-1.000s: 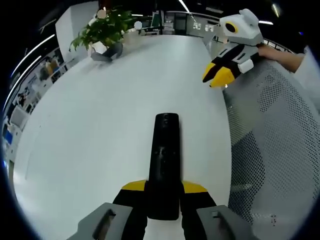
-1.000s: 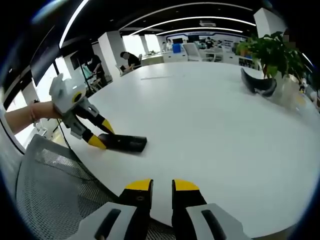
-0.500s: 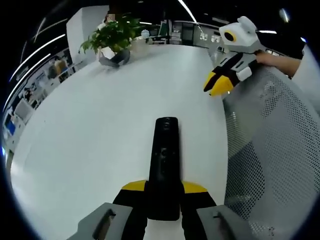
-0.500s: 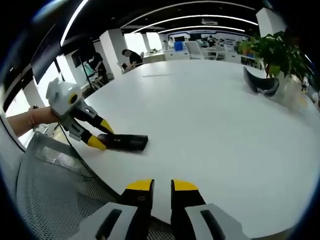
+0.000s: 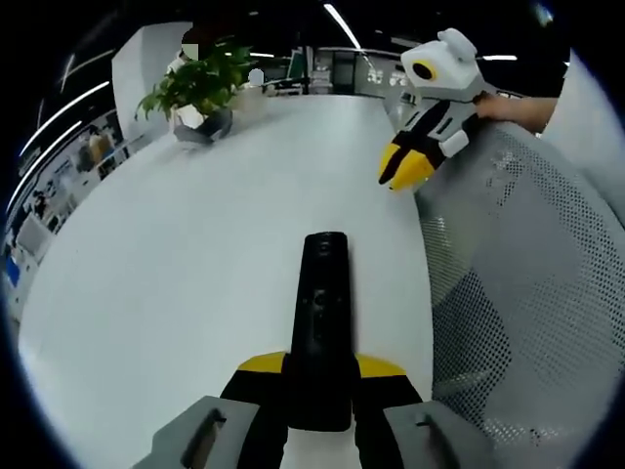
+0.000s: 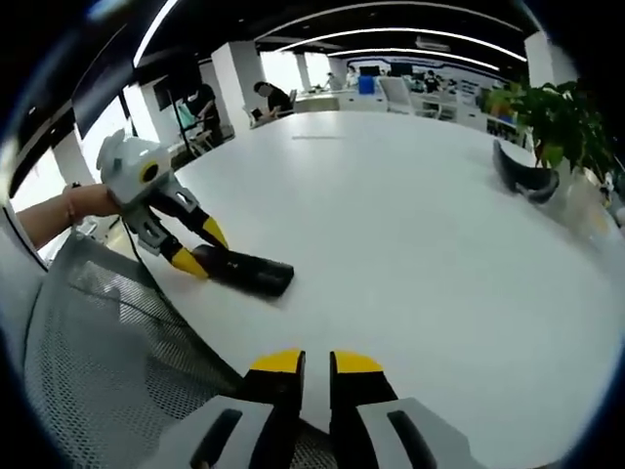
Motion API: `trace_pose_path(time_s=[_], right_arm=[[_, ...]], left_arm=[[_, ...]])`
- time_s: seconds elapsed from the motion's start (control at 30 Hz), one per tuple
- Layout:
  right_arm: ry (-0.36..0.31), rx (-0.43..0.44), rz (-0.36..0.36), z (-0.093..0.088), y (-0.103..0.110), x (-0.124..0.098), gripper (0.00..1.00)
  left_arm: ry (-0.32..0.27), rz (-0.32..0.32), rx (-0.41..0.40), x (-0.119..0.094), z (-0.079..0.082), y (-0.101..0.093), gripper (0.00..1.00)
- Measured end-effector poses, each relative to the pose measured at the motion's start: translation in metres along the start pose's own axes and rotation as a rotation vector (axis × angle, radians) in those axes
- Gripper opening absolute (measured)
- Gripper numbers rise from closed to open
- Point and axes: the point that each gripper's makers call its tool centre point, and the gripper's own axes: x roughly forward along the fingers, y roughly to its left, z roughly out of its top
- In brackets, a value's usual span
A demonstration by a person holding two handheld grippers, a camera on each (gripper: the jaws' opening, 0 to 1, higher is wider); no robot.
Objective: Press the specified remote control buttons in sequence, fully releasing each button before pressing the next.
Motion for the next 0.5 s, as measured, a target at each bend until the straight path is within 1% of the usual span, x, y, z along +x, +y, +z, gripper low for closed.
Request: trace_pose_path(time_s=[0.07,0.1,0.13,0.17,0.27,0.33,0.4,0.47,0.5], right_arm=[[0.001,-0.012,0.012,0.000,0.002,0.000,0.06],[-0.006,-0.016,0.017,0.002,0.003,0.000,0.06],[-0.027,-0.020,0.032,0.006,0.006,0.000,0.06],[-0.037,-0.020,0.039,0.008,0.007,-0.001,0.06],[-0.047,-0.021,0.049,0.010,0.009,-0.001,0.05],[-0.059,-0.029,0.061,0.012,0.011,-0.002,0.05],[-0.061,-0.042,0.074,0.014,0.014,-0.002,0.05],[-0.056,-0.080,0.104,0.015,0.021,-0.001,0.04],[-0.028,-0.117,0.130,0.011,0.025,0.000,0.03]], left_arm=[[-0.012,-0.016,0.021,0.001,0.001,-0.004,0.23],[-0.019,-0.033,0.027,0.000,0.001,-0.007,0.23],[-0.031,-0.048,0.049,0.000,0.003,-0.011,0.23],[-0.031,-0.055,0.049,0.000,0.002,-0.012,0.23],[-0.064,-0.070,0.072,-0.001,0.006,-0.013,0.23],[-0.067,-0.080,0.082,-0.002,0.006,-0.015,0.23],[-0.070,-0.093,0.096,-0.001,0.006,-0.017,0.23],[-0.079,-0.115,0.118,-0.001,0.006,-0.021,0.23],[-0.083,-0.125,0.132,-0.001,0.006,-0.022,0.23]])
